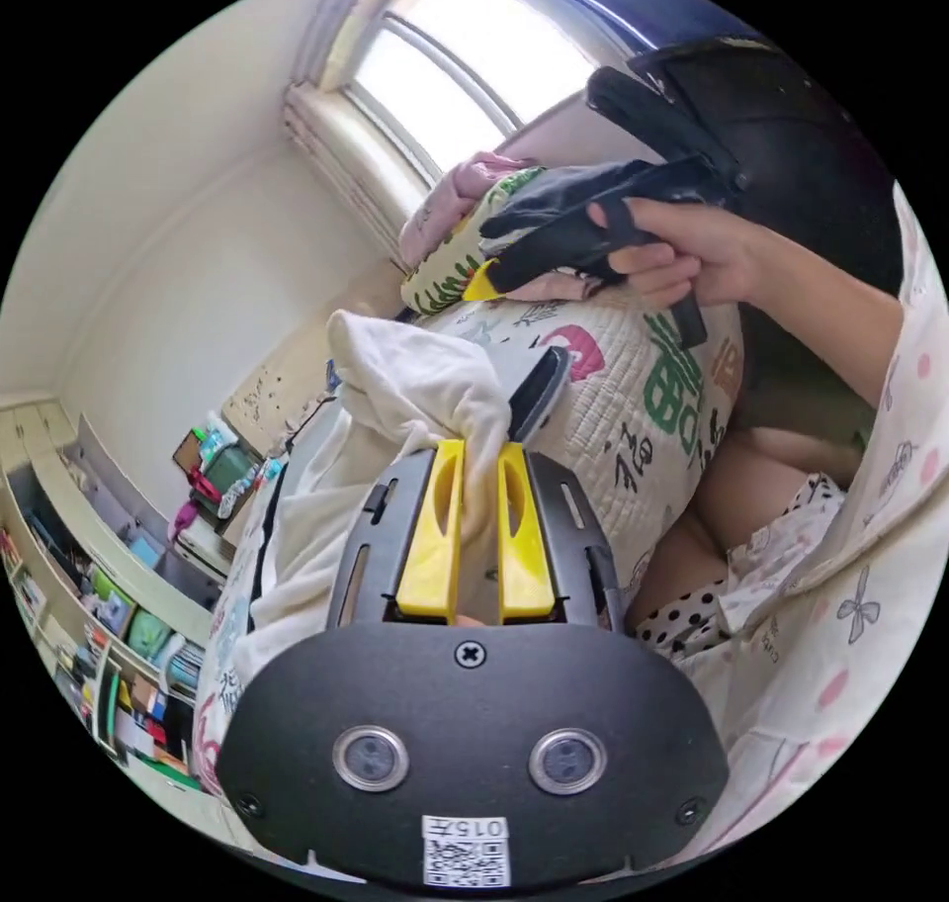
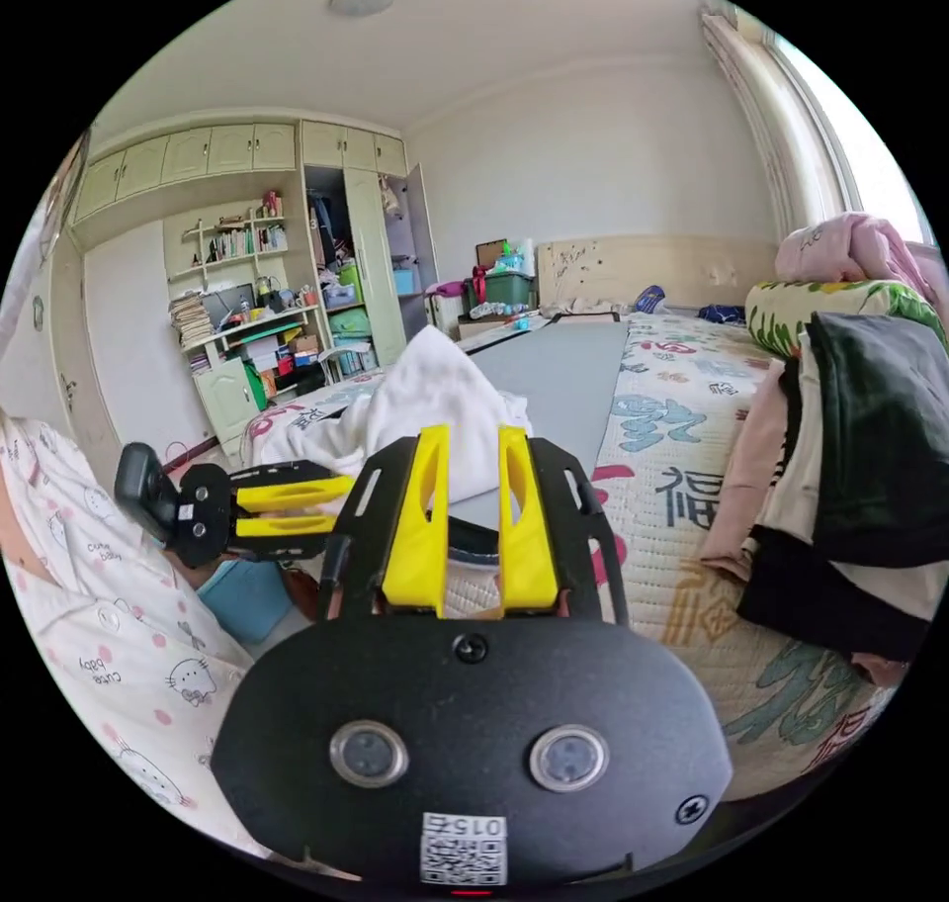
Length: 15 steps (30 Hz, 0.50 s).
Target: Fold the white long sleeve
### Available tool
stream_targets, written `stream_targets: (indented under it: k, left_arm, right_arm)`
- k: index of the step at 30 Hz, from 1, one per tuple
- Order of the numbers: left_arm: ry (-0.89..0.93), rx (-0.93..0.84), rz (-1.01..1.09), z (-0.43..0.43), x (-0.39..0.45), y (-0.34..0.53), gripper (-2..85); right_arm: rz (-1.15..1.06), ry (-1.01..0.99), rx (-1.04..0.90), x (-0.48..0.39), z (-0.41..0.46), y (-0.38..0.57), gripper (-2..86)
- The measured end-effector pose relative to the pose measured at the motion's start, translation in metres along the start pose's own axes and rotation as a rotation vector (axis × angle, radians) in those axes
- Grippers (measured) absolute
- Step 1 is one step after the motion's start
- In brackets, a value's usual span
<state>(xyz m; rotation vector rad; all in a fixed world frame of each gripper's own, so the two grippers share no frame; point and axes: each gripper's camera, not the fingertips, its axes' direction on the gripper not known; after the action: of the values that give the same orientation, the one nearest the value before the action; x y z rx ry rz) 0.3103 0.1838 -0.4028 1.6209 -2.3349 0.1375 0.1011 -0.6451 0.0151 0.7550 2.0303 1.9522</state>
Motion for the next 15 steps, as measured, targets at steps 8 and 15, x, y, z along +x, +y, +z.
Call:
stream_targets:
  k: [8, 15]
  left_arm:
    - [0.337, 0.062, 0.067, 0.039, 0.012, -0.033, 1.4]
    - [0.612, 0.138, -0.145, 0.068, -0.056, -0.027, 3.7]
  right_arm:
    - [-0.040, 0.010, 0.062, -0.024, -0.022, -0.024, 7.0]
    - [0.025, 0.157, -0.021, 0.008, -0.030, 0.020, 1.5]
